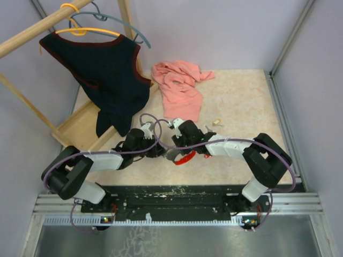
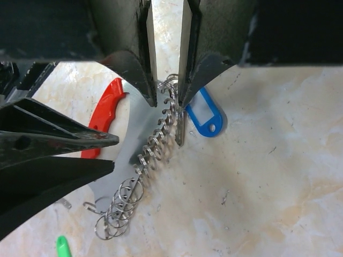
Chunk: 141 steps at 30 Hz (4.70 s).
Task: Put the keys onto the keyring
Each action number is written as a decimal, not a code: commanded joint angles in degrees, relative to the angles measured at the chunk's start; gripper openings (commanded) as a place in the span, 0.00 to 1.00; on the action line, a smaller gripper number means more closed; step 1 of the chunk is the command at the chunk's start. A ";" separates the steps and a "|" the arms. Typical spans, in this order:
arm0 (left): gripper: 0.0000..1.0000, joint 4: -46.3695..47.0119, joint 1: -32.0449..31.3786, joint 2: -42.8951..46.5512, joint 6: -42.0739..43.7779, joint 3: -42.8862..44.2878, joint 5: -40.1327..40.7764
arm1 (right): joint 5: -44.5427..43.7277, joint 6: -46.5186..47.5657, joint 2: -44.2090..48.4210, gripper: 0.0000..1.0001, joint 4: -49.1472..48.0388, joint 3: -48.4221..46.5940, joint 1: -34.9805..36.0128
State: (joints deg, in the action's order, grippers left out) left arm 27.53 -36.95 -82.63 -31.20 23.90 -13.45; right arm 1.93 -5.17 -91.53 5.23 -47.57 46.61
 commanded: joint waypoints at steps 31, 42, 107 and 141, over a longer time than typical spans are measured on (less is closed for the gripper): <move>0.00 -4.39 -0.93 -3.91 6.32 5.58 -3.54 | 2.22 1.87 6.54 0.27 -5.76 1.26 -0.58; 0.00 -8.95 -0.85 -1.01 28.96 12.93 -4.87 | 27.72 19.52 7.93 0.37 -5.67 -1.67 -10.63; 0.49 31.01 3.46 11.19 45.57 -4.25 -27.45 | 40.89 29.84 17.93 0.00 -21.71 6.79 -12.62; 0.23 2.85 1.27 6.34 58.79 10.12 -28.21 | 37.79 32.06 17.60 0.00 -18.51 5.03 -10.48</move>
State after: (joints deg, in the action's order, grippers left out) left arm 33.63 -35.38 -76.07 25.91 32.12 -40.97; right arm 38.61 26.48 -75.99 -10.81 -40.47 35.53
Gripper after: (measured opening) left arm 0.267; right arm 0.030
